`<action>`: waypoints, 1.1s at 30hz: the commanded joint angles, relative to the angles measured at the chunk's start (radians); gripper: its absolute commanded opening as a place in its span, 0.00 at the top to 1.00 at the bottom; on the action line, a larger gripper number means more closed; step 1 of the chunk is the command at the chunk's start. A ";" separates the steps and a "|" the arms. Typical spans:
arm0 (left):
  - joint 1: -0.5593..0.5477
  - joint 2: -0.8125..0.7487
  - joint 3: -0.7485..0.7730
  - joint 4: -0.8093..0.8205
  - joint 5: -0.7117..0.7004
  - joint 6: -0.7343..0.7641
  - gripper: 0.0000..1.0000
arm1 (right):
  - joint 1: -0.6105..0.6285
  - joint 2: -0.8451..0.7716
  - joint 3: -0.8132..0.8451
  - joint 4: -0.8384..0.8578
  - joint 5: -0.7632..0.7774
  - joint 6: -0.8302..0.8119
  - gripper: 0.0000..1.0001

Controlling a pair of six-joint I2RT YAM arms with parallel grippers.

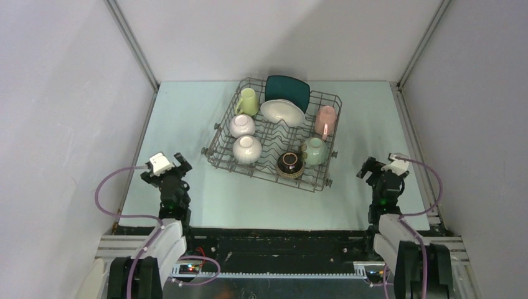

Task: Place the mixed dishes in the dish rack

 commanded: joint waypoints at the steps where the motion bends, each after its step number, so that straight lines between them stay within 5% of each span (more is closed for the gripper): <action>1: 0.043 0.049 0.033 0.069 0.081 0.008 0.00 | -0.030 0.120 0.040 0.397 -0.248 -0.079 0.02; 8: 0.109 0.162 0.046 0.198 0.199 -0.015 0.05 | 0.018 0.435 0.084 0.629 -0.176 -0.123 0.00; 11: 0.112 0.270 0.079 0.253 0.254 -0.013 0.06 | 0.126 0.467 0.190 0.443 -0.100 -0.204 0.00; 15: 0.111 0.468 0.083 0.454 0.386 0.023 0.05 | 0.149 0.472 0.198 0.450 -0.004 -0.201 0.00; 18: 0.112 0.466 0.106 0.399 0.480 0.062 0.00 | 0.158 0.477 0.188 0.475 0.015 -0.207 0.01; 33: 0.086 0.481 0.176 0.282 0.435 0.080 0.00 | 0.104 0.476 0.214 0.421 -0.086 -0.181 0.01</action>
